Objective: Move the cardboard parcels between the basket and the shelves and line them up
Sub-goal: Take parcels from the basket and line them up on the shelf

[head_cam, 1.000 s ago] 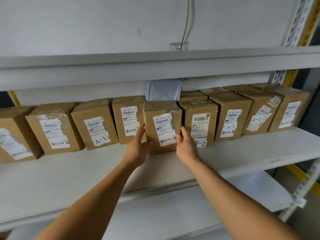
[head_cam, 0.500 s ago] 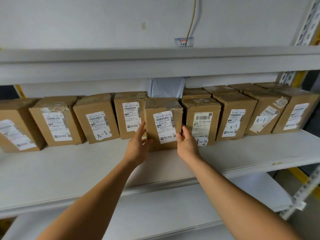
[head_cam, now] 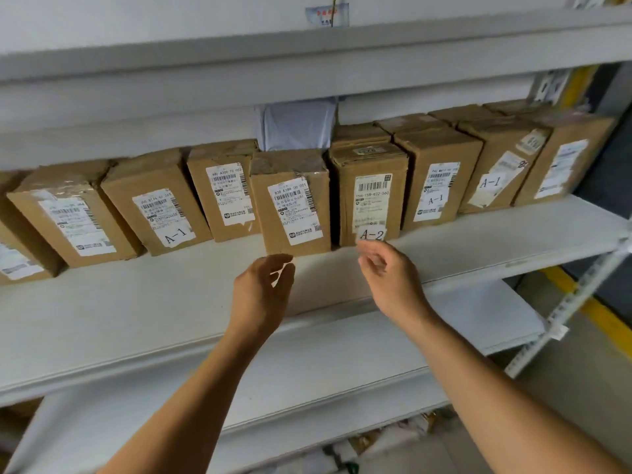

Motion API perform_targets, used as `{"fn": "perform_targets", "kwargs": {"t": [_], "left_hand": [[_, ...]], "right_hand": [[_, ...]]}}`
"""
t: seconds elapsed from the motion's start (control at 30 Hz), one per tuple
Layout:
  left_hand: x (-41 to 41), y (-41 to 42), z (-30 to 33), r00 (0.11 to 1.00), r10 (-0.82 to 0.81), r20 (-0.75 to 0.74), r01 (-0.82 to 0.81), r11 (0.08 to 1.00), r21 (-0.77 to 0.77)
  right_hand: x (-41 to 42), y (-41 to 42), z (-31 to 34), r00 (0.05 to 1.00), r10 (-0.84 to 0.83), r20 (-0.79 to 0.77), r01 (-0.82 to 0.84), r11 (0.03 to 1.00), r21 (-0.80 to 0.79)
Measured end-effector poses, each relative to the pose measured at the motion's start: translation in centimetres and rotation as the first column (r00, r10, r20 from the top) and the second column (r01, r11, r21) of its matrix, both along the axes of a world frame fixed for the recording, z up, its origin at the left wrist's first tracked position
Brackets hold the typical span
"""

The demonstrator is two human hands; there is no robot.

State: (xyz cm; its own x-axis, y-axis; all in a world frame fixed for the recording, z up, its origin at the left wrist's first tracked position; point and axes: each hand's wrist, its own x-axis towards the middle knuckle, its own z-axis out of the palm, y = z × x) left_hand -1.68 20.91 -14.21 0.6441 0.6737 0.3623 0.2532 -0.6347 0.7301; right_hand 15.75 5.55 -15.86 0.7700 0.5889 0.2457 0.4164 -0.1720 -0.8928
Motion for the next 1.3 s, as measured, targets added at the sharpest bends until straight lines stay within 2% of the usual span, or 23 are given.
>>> {"fn": "perform_targets", "kwargs": {"t": [0.1,0.2,0.37,0.5,0.67,0.73,0.8,0.9,1.07,1.2,1.3], "left_hand": [[0.8,-2.4,0.7,0.988,-0.152,-0.009,0.153,0.984,0.092],[2.1,-5.9,0.3,0.952,-0.302,-0.045,0.306,0.940,0.150],[3.7,-13.1,-3.4,0.803,-0.580,-0.134,0.595,0.786,0.168],[4.0,-19.5,-6.7,0.693,-0.670,-0.266,0.704,0.709,0.048],[3.9,-28.1,-10.0,0.468,-0.789,-0.397,0.837,0.541,-0.088],[3.9,-31.9,-11.5,0.366,-0.811,-0.456,0.872,0.470,-0.137],[4.0,-35.9,-12.8,0.302,-0.817,-0.490,0.888,0.428,-0.166],[3.8,-42.8,-14.3,0.200,-0.841,-0.502,0.916,0.343,-0.209],[3.3,-54.2,-17.2,0.022,-0.856,-0.516,0.936,0.199,-0.291],[3.4,-62.0,-20.0,-0.077,-0.844,-0.531,0.909,0.159,-0.385],[3.3,-67.1,-22.9,-0.098,-0.835,-0.542,0.883,0.179,-0.435]], "right_hand": [[-1.1,-4.9,0.0,0.994,-0.105,0.042,0.106,0.994,-0.026],[-2.7,-10.5,-1.0,0.972,-0.232,0.020,0.233,0.970,-0.071],[-7.2,-19.8,-4.2,0.882,-0.470,-0.041,0.457,0.872,-0.175],[-12.1,-28.2,-6.9,0.759,-0.651,-0.015,0.610,0.719,-0.333],[-18.3,-37.9,-9.6,0.627,-0.776,-0.063,0.667,0.577,-0.470],[-20.7,-41.4,-11.1,0.552,-0.831,-0.075,0.699,0.510,-0.502],[-22.8,-44.8,-12.5,0.473,-0.875,-0.105,0.722,0.453,-0.524],[-25.3,-50.1,-14.3,0.356,-0.917,-0.180,0.746,0.395,-0.537],[-28.5,-59.3,-17.5,0.208,-0.955,-0.213,0.760,0.295,-0.579],[-29.2,-66.3,-20.7,0.111,-0.962,-0.249,0.762,0.244,-0.601],[-29.1,-70.5,-23.4,0.025,-0.959,-0.284,0.762,0.202,-0.616]]}}
